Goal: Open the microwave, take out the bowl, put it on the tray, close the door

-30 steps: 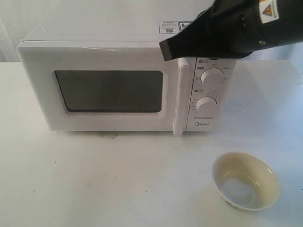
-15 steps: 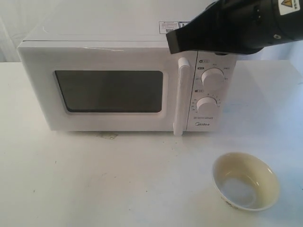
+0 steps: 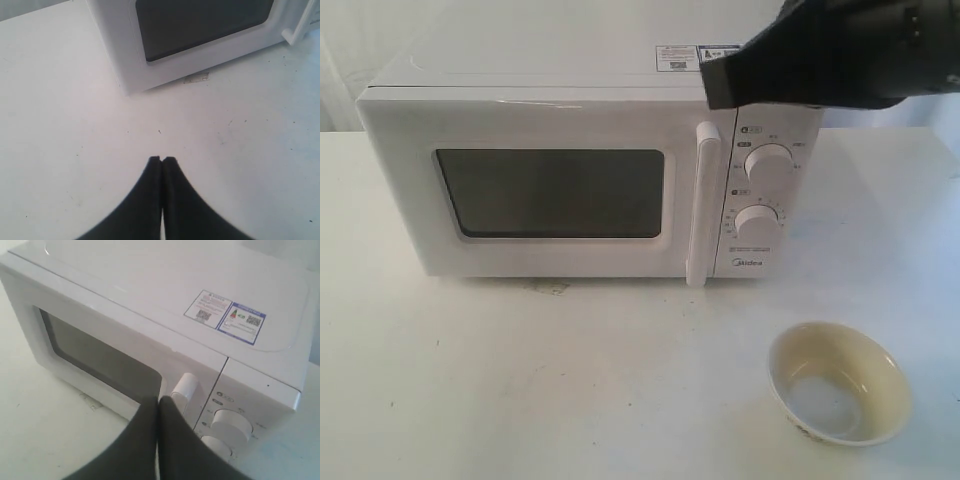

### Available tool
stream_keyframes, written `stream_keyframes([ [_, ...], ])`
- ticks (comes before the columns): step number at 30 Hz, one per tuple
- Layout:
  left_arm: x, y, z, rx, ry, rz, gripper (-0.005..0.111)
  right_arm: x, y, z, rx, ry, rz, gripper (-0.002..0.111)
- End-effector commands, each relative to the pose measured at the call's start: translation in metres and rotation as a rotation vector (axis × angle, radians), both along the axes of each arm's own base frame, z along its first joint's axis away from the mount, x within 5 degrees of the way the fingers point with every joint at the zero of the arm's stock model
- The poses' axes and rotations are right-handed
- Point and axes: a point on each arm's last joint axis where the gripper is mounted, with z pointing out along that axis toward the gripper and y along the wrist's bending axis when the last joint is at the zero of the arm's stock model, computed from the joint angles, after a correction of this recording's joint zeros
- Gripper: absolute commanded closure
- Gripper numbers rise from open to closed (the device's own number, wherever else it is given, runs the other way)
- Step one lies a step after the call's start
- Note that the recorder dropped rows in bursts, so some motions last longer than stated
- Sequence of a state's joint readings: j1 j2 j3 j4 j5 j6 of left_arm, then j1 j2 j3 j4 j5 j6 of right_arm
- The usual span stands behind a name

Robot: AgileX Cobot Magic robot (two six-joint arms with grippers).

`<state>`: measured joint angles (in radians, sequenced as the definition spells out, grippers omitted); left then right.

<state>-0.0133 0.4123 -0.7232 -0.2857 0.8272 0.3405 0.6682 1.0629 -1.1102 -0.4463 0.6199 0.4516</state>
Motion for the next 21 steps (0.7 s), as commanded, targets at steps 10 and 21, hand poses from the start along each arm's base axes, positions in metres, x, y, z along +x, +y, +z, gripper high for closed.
stream_keyframes([
  [10, -0.002, -0.001, -0.001, -0.013, 0.009, -0.006, 0.107, -0.09, -0.1, -0.045, 0.115, -0.253, -0.221, 0.108],
  [21, -0.002, -0.001, -0.001, -0.013, 0.009, -0.006, 0.107, -0.147, -0.118, -0.129, 0.196, -0.549, -0.254, 0.108],
])
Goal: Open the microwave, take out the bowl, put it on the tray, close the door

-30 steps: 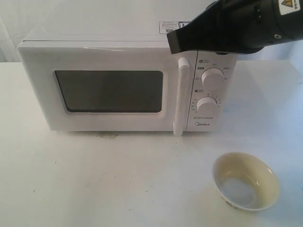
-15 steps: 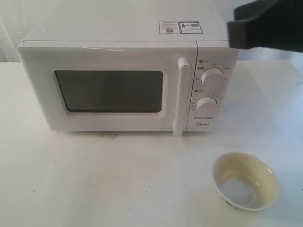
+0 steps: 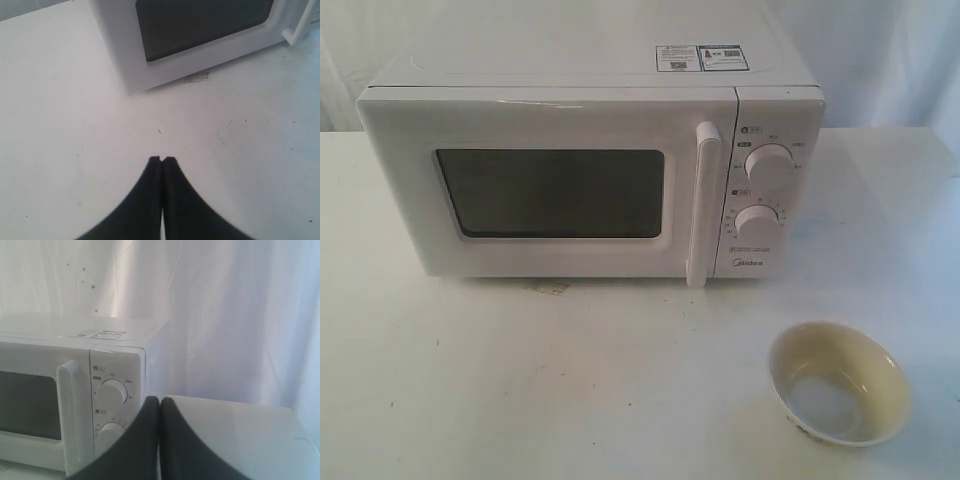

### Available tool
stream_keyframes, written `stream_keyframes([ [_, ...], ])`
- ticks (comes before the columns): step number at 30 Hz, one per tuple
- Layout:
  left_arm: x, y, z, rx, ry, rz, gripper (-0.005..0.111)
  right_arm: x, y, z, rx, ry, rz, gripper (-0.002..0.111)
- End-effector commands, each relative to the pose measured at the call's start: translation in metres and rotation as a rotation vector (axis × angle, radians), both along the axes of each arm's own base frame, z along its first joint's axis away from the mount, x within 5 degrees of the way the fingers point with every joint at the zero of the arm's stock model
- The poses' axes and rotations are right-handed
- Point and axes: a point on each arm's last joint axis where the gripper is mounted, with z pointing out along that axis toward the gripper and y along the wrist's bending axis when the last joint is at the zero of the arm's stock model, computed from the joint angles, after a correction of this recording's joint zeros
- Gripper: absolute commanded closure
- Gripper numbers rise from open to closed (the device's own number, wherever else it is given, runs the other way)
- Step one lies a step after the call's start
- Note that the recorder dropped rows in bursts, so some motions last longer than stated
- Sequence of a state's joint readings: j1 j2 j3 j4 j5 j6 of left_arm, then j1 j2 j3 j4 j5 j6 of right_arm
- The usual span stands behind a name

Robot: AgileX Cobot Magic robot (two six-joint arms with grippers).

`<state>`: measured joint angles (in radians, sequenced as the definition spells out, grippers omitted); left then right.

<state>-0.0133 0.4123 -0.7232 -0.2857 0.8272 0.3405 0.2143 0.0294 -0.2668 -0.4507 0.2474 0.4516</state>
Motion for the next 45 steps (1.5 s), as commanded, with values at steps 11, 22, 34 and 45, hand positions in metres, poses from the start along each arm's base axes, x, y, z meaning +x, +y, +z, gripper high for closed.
stream_keyframes([
  [11, -0.002, -0.001, -0.001, -0.013, 0.009, -0.006, 0.107, 0.008, 0.011, -0.026, 0.023, -0.057, 0.099, 0.108],
  [22, -0.002, -0.001, -0.001, -0.013, 0.009, -0.006, 0.107, 0.009, 0.012, -0.037, 0.0, -0.053, 0.1, 0.108],
  [34, -0.002, -0.001, -0.001, -0.013, 0.009, -0.006, 0.107, 0.015, 0.013, -0.071, -0.016, 0.061, 0.102, 0.108],
  [45, -0.002, -0.001, -0.001, -0.013, 0.009, -0.006, 0.107, 0.014, 0.011, -0.088, -0.06, 0.244, 0.075, 0.108],
])
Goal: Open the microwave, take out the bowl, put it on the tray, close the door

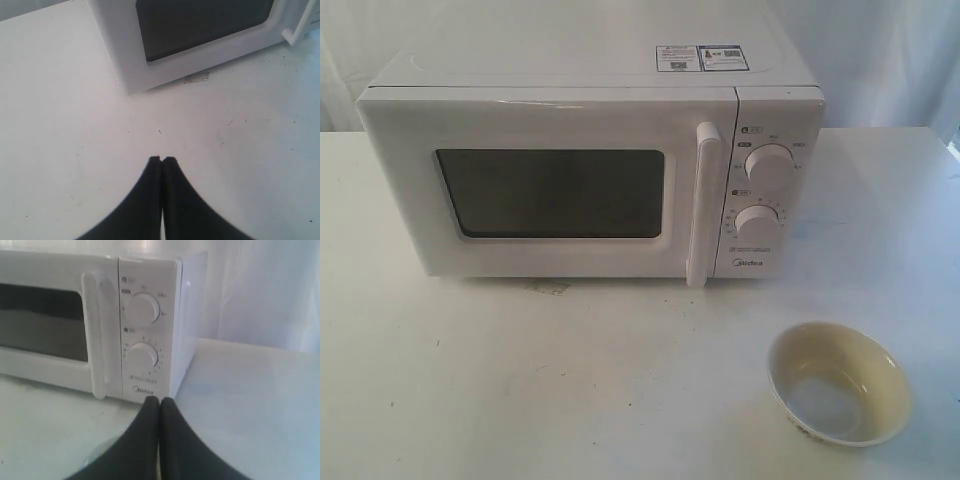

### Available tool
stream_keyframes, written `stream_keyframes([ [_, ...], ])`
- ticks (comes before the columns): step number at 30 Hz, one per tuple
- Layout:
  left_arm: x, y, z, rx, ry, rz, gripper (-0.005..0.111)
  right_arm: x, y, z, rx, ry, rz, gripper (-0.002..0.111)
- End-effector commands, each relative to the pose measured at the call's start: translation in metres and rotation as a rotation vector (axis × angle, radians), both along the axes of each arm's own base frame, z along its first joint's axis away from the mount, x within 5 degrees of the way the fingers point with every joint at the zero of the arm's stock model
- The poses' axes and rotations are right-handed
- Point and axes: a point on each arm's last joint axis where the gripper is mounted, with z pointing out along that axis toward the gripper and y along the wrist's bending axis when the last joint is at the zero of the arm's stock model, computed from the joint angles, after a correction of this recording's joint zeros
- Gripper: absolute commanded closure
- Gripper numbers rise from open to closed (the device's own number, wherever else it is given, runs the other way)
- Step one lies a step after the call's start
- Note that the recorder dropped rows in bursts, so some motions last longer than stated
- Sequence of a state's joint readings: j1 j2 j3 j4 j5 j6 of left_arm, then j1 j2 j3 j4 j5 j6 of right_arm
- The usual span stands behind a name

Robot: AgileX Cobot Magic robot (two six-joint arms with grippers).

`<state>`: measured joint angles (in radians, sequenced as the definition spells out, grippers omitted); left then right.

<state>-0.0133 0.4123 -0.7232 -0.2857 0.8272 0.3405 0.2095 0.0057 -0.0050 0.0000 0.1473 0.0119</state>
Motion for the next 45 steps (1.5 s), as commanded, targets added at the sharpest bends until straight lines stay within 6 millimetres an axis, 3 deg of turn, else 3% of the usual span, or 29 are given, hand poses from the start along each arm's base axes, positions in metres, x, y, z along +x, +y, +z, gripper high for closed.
stream_keyframes([
  [1, -0.0016, -0.001, -0.0009, -0.013, 0.007, -0.005, 0.107, -0.001, -0.0025, -0.0115, -0.033, 0.108, -0.04, 0.108],
  [9, -0.0012, -0.001, -0.0009, -0.012, 0.008, -0.006, 0.107, -0.0016, -0.0088, -0.0175, -0.035, 0.176, -0.152, 0.108],
  [45, -0.0037, 0.0004, 0.0003, 0.007, -0.022, 0.0, 0.107, -0.0018, -0.0088, -0.0186, -0.037, 0.188, -0.152, 0.108],
])
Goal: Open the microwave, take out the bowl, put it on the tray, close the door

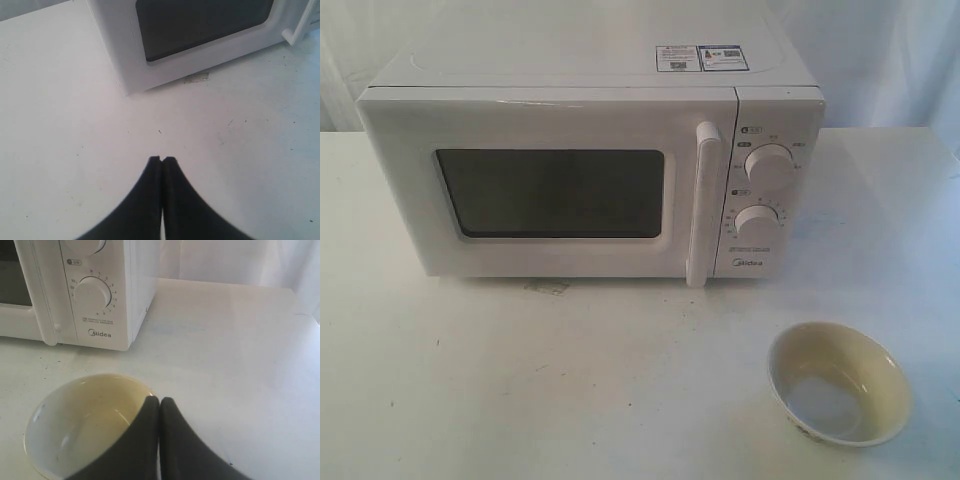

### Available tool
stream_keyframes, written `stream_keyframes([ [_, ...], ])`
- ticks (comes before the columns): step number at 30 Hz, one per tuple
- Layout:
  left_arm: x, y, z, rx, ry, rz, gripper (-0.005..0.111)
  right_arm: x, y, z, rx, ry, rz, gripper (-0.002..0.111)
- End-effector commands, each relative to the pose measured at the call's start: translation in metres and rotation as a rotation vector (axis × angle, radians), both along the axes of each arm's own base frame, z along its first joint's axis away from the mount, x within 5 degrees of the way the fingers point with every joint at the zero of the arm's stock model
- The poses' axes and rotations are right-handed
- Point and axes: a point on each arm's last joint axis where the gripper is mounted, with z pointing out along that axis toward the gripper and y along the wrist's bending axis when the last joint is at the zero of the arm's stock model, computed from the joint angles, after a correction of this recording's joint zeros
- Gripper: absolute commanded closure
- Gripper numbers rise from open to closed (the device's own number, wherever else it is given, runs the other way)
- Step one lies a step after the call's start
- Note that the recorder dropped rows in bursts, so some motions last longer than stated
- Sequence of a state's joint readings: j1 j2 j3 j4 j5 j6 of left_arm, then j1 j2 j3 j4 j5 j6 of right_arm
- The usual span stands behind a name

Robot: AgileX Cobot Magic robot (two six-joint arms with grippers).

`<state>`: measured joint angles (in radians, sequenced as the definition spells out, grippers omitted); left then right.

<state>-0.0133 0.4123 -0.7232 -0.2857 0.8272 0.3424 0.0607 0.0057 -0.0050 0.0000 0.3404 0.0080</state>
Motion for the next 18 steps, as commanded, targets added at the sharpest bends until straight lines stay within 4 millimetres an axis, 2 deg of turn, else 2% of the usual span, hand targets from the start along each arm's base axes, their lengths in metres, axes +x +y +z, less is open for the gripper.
stream_keyframes([
  [1, -0.005, 0.001, 0.001, 0.007, -0.038, 0.005, 0.107, 0.0, 0.0, -0.001, -0.008, -0.002, -0.004, 0.108],
  [6, -0.006, 0.006, 0.008, -0.032, -0.301, 0.088, 0.107, 0.0, 0.0, -0.001, -0.008, -0.002, -0.004, 0.108],
  [8, -0.004, 0.009, 0.001, -0.053, -0.41, 0.135, 0.107, 0.0, 0.0, -0.001, -0.008, -0.002, -0.004, 0.108],
  [11, 0.0, 0.016, -0.027, -0.119, -0.536, 0.229, 0.107, 0.0, 0.0, -0.001, -0.008, -0.002, -0.004, 0.108],
  [12, 0.002, 0.02, -0.044, -0.185, -0.599, 0.291, 0.107, 0.0, 0.0, -0.001, -0.008, -0.002, -0.004, 0.108],
  [13, 0.003, 0.022, -0.049, -0.217, -0.64, 0.32, 0.107, 0.0, 0.0, -0.001, -0.008, -0.002, -0.004, 0.108],
  [16, 0.0, 0.03, -0.083, -0.389, -0.76, 0.418, 0.107, 0.0, 0.0, -0.001, -0.008, -0.002, -0.004, 0.108],
  [18, 0.0, 0.032, -0.1, -0.383, -0.784, 0.432, 0.107, 0.0, 0.0, -0.001, -0.008, -0.002, -0.004, 0.108],
])
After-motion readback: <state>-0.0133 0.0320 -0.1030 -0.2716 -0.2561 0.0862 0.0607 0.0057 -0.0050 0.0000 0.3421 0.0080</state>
